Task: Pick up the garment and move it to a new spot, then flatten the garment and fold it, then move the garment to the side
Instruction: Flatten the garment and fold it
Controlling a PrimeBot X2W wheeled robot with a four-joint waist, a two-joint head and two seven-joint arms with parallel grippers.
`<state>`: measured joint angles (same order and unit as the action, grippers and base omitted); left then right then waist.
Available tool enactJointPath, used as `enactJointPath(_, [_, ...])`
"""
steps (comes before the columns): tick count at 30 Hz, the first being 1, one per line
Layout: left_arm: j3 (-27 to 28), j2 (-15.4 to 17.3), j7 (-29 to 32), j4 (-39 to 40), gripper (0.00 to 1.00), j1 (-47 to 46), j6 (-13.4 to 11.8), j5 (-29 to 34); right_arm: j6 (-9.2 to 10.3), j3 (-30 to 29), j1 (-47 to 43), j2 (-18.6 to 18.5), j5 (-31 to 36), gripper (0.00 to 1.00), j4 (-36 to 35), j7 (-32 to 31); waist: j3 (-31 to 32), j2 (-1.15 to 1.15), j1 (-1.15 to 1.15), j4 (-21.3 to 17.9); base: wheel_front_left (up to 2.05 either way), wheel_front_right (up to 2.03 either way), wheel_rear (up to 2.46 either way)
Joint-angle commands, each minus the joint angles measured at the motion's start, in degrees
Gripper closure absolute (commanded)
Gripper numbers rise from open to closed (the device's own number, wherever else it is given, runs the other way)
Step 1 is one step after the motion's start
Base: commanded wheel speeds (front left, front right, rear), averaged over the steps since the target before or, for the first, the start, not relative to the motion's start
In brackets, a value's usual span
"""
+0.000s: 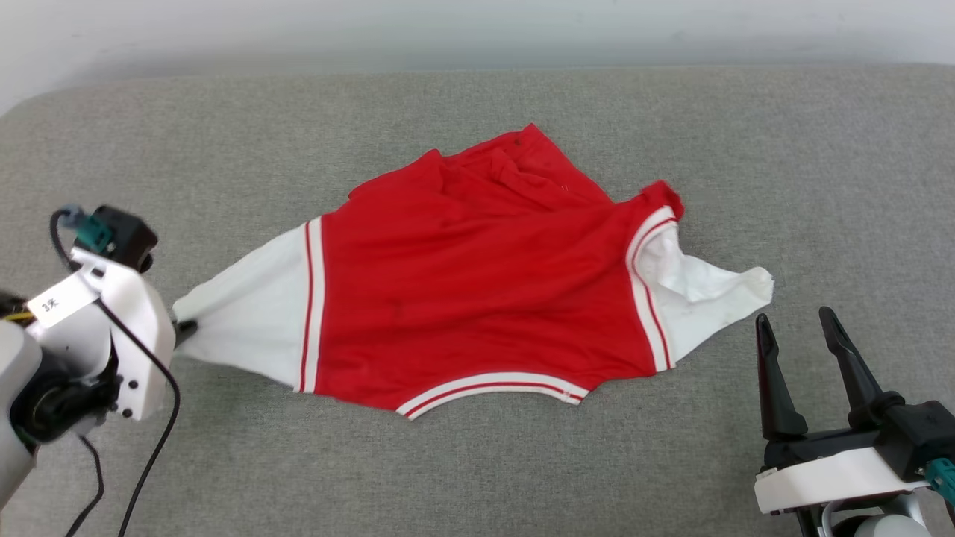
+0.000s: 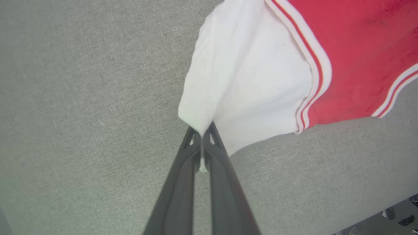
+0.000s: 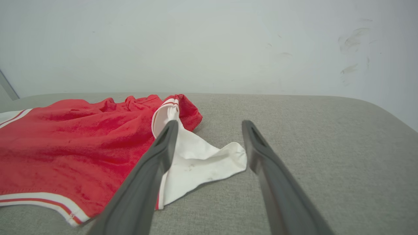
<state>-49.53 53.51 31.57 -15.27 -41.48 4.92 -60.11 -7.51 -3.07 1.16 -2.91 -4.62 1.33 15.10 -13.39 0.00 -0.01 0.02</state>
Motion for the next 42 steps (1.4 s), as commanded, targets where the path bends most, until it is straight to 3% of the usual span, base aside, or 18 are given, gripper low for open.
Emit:
enactJointPath(1, [0.1,-0.1,-0.1,-0.2,1.00,0.8,-0.3,-0.6,0.04,0.0,-0.1,0.1,-0.1,0.00,-0.1,0.1,0.0,0.00,0.01,0.0,0.00,0.00,0.00])
enactJointPath(4, [-0.2,0.8,-0.5,-1.6,1.00,2.9,-1.4,-0.8,0.04,0.2,0.3,0.1,0.0,0.00,-0.1,0.1,-0.7,0.00,0.01,-0.8,0.00,0.00,0.00])
enactJointPath(8, [-0.4,-0.6,-1.8,-6.0,1.00,5.2,-2.0,-1.8,0.04,0.1,0.6,0.1,0.3,0.00,-0.4,0.1,-1.8,0.00,0.01,-2.1,0.00,0.00,0.00])
enactJointPath(14, [-1.7,-4.8,-4.6,-14.5,1.00,7.1,-1.4,-1.6,0.04,-0.3,0.0,0.1,0.7,0.00,-0.5,0.1,-2.0,0.00,0.01,-3.2,0.00,0.00,0.00])
enactJointPath(15, [-2.1,-5.5,-5.0,-15.5,0.95,7.4,-1.1,-1.4,0.04,-0.4,-0.2,0.1,0.7,0.00,-0.5,0.1,-1.8,0.00,0.01,-3.1,0.00,0.00,0.00])
enactJointPath(16, [-2.2,-6.3,-5.8,-16.5,0.53,7.5,-0.9,-1.4,0.04,-0.5,-0.3,0.1,0.7,0.00,-0.4,0.1,-1.4,0.00,0.01,-3.1,0.00,0.00,0.00])
enactJointPath(17, [-2.1,-6.9,-6.9,-17.3,0.00,7.4,-0.6,-1.1,0.04,-0.7,-0.4,0.1,0.8,0.00,-0.4,0.1,-1.0,0.00,0.01,-2.9,0.00,0.00,0.00])
enactJointPath(21, [-1.7,-8.6,-14.2,-18.5,0.00,7.1,0.0,1.1,0.04,-1.6,-0.8,0.1,1.7,0.00,-1.0,0.1,1.7,0.00,0.01,-2.0,0.00,0.00,0.00])
enactJointPath(26, [0.6,-10.3,-28.9,-18.6,0.00,8.2,-3.2,4.7,0.04,-3.7,0.3,0.1,4.4,0.00,-3.0,0.1,5.6,0.00,0.01,-0.4,0.00,0.00,0.00])
enactJointPath(29, [1.7,-11.5,-37.1,-17.1,0.00,9.9,-6.5,6.7,0.04,-4.8,1.6,-0.2,6.5,0.00,-4.8,0.1,7.5,0.00,0.01,0.5,0.00,0.00,0.00])
enactJointPath(33, [4.5,-13.2,-44.9,-13.7,0.00,13.1,-12.2,7.5,0.04,-4.9,4.8,-3.6,7.5,0.00,-6.8,0.1,8.8,0.00,0.01,1.7,0.00,0.00,0.00])
enactJointPath(38, [9.4,-15.4,-46.8,-7.6,0.00,17.6,-19.6,10.9,0.04,-2.7,9.0,-9.5,6.5,0.00,-7.8,0.1,9.8,0.00,0.01,3.3,0.00,0.00,0.00])
enactJointPath(42, [15.5,-17.4,-46.7,-0.7,0.00,23.0,-24.0,17.4,0.05,3.2,12.6,-15.8,4.7,0.00,-5.0,0.1,10.2,0.00,0.01,3.9,0.00,0.00,0.00])
